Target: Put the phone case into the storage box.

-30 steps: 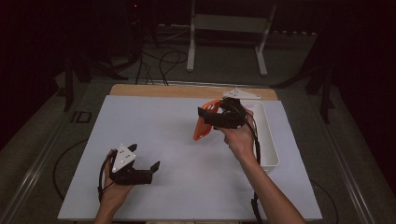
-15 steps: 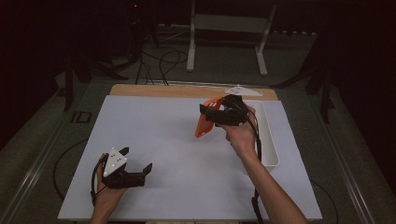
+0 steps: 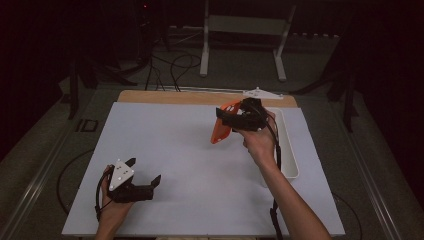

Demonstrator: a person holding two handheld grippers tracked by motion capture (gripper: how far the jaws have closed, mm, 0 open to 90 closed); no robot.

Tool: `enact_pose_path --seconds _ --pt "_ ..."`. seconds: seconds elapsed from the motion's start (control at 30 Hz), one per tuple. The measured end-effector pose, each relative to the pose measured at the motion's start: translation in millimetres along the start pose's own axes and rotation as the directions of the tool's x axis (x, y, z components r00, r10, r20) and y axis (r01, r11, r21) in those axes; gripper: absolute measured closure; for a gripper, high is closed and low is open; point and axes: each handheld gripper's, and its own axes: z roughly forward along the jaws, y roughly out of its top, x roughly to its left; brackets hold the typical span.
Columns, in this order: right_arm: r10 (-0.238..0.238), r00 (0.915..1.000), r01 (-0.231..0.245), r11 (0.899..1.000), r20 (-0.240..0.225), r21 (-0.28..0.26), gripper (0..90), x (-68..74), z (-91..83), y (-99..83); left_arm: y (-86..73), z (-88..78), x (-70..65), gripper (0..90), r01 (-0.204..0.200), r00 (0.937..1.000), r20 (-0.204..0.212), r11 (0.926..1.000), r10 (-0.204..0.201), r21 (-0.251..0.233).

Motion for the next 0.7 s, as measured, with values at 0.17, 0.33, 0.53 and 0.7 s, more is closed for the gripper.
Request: enact_pose_path --seconds 0.17,0.33,0.53,0.7 --pt "0.007 0.9999 -0.007 1.0 0.01 0.0 16.9 -3.1 1.2 0.7 -0.5 -0.6 0.2 0.2 0.001 1.0 0.0 1.0 -0.001 -0.002" --pt "0.013 0.9996 -0.013 1.0 0.026 -0.005 16.9 -7.4 2.8 2.3 -0.6 -0.6 -0.4 0.2 0.004 1.0 0.003 1.0 -0.004 -0.002" --pt "0.022 0.9988 -0.022 1.0 0.045 -0.003 17.0 -13.6 5.3 2.3 -1.0 -0.8 0.0 0.2 0.005 1.0 0.003 1.0 -0.005 -0.002" --pt "0.037 0.9975 -0.037 0.999 0.06 -0.006 16.9 -20.2 6.4 2.6 -1.5 0.2 -0.5 0.2 0.002 1.0 0.006 1.0 -0.002 0.002"
